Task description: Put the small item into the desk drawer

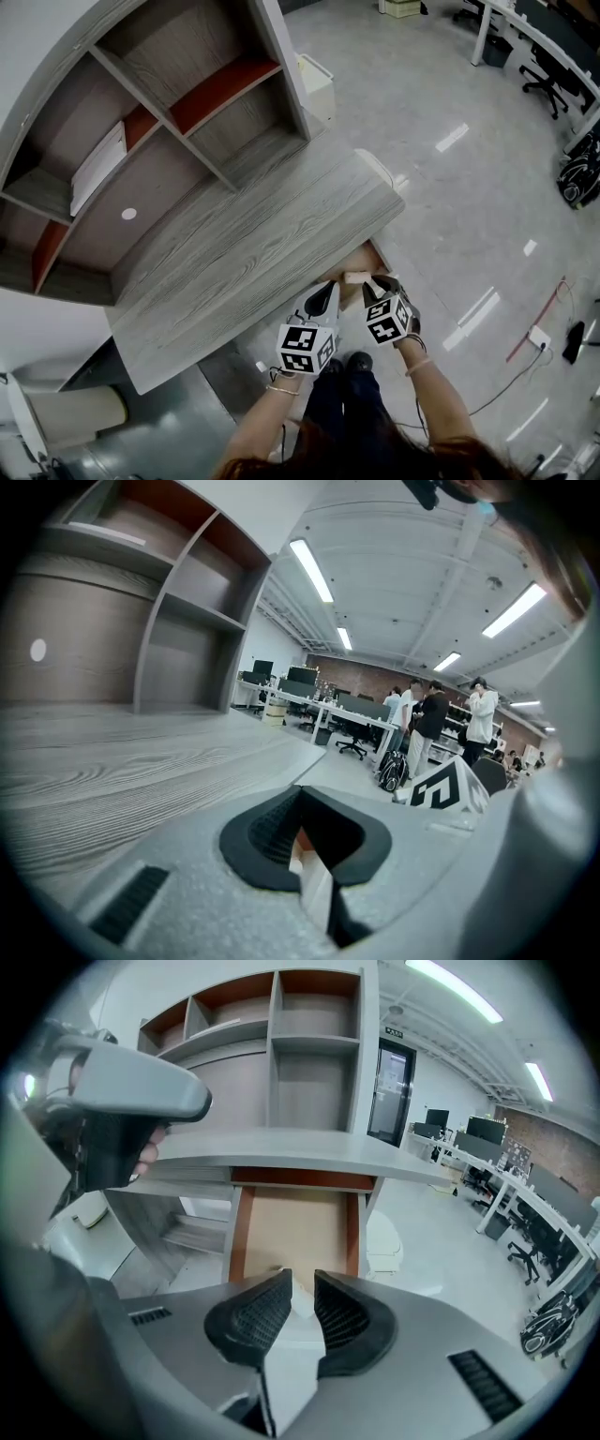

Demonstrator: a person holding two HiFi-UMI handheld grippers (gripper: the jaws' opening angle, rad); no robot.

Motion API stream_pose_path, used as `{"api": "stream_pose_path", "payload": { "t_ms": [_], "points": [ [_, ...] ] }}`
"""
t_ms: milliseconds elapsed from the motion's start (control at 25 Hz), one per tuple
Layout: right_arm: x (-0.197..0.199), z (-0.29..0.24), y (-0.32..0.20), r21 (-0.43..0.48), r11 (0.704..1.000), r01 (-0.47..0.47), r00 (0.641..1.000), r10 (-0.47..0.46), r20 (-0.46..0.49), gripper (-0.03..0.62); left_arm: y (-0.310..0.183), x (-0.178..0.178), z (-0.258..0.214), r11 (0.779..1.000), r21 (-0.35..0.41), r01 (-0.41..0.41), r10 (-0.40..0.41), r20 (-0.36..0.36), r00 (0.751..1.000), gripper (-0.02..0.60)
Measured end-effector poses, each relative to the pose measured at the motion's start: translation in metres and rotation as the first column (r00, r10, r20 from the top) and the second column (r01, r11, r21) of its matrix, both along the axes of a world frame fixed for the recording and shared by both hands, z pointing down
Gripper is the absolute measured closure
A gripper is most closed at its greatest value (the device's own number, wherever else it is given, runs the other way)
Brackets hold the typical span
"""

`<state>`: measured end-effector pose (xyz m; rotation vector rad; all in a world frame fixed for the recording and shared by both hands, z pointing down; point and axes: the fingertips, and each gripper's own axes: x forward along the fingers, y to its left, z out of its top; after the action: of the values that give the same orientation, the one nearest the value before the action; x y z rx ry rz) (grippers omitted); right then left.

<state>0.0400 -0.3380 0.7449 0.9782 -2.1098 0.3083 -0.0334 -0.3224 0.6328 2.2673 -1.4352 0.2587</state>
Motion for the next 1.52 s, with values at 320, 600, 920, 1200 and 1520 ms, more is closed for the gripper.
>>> {"api": "stream_pose_path", "payload": {
  "t_ms": [320,600,920,1200,1520],
  "points": [
    [0.006,-0.021,0.001,0.016,0.998,-0.061,0.998,0.060,0.032,0.555,-0.001,0.006,-0.009,1.000,-0.011,-0.027,0.027,0.003,1.000,0.566],
    [0.006,-0.043,0.010,0.036,0.994,-0.101,0.994,0.100,0.042,0.560,0.011,0.005,-0.021,0.999,-0.012,-0.049,0.049,0.005,0.999,0.566],
    [0.006,-0.084,0.028,0.085,0.985,-0.151,0.987,0.146,0.062,0.576,0.035,0.004,-0.050,0.997,0.008,-0.082,0.082,-0.006,0.997,0.566],
    [0.001,-0.119,0.049,0.129,0.973,-0.194,0.978,0.181,0.102,0.589,0.056,-0.001,-0.074,0.994,0.032,-0.105,0.105,-0.018,0.994,0.566],
    [0.000,-0.155,0.073,0.174,0.955,-0.239,0.965,0.214,0.152,0.591,0.077,-0.007,-0.102,0.991,0.064,-0.119,0.121,-0.020,0.992,0.566]
  ]
}}
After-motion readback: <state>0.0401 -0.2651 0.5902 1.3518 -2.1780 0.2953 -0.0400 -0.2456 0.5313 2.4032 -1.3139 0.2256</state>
